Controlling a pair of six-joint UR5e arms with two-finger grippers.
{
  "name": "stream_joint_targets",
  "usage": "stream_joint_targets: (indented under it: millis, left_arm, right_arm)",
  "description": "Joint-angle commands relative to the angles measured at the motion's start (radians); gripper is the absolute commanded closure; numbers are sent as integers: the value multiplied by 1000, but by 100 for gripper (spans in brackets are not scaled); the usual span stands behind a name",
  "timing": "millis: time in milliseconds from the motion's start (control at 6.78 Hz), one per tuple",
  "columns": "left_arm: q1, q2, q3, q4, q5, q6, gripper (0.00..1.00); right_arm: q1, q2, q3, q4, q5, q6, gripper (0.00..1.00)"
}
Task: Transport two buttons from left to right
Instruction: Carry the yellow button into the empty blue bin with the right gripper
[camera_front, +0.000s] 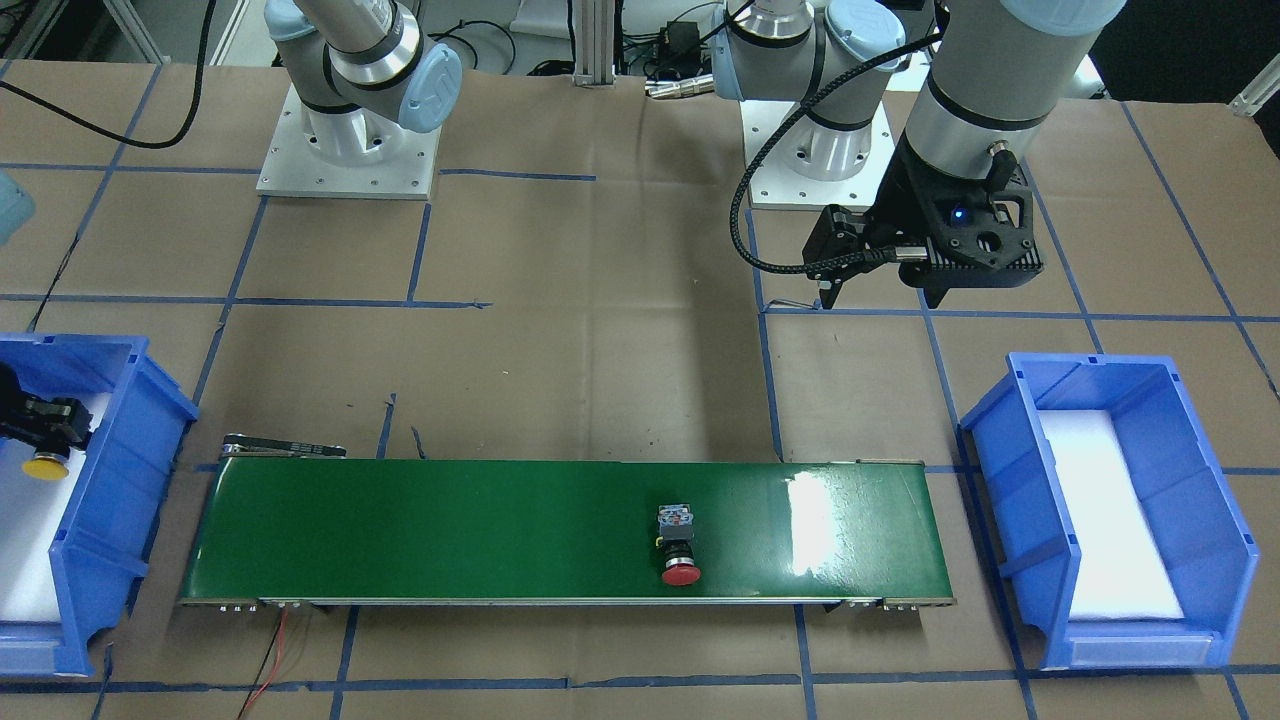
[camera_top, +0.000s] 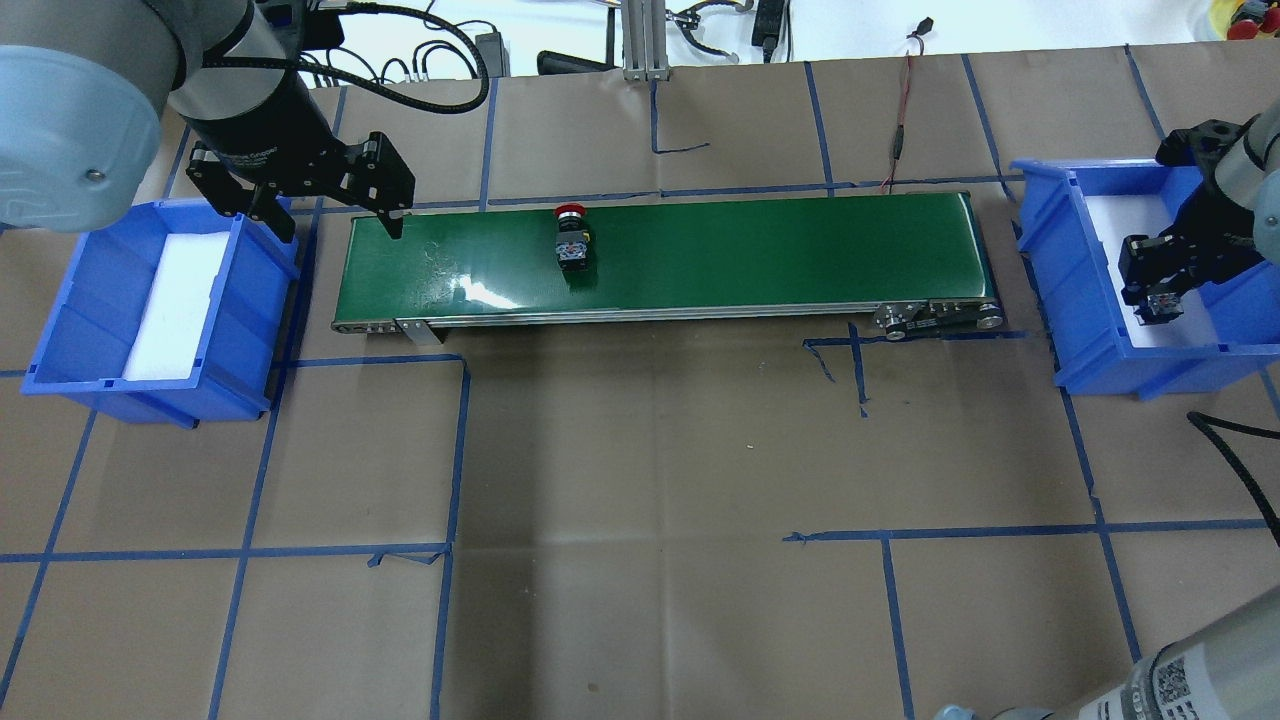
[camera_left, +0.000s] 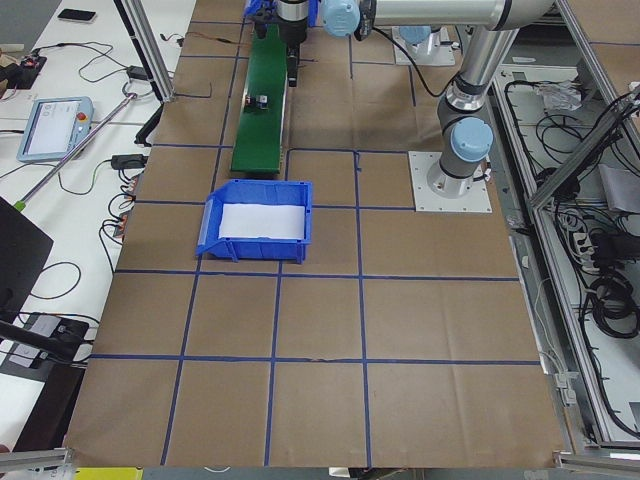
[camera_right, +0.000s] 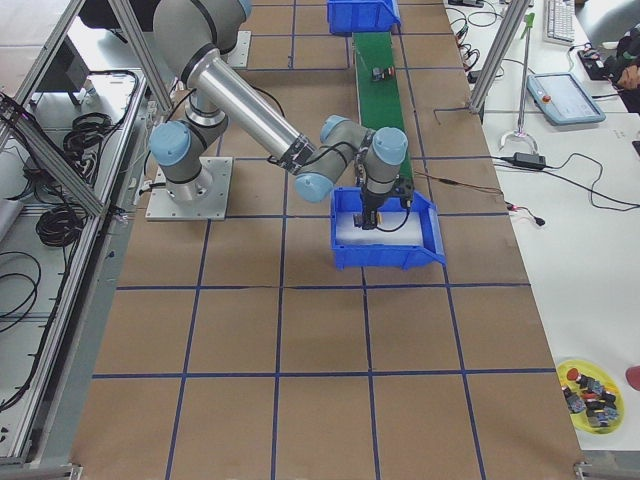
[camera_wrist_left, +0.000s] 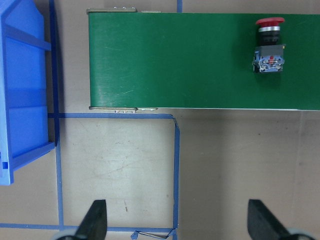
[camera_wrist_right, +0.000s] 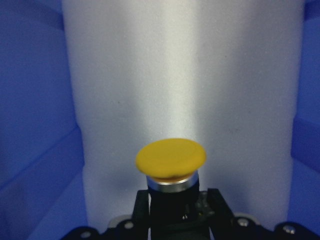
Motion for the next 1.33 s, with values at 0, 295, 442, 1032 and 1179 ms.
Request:
stream_joint_targets:
  millis: [0,295,442,1032,1179]
  left_arm:
    - [-1,0,0,2,-1,0,0]
    - [-1,0,0,2,-3,0,0]
    - [-1,0,0,2,-3,0,0]
    - [-1,0,0,2,-3,0,0]
    - [-1,0,0,2,-4,-3,0]
  right_arm:
    - [-19,28,18,-19,-5,-1,95]
    - [-19,36,30,-21,2,-1,34]
    - [-19,36,26,-13,9,8,1]
    - [-15,-1,-26,17,-5,8,1]
    - [-13,-36,-74,130,-7,14,1]
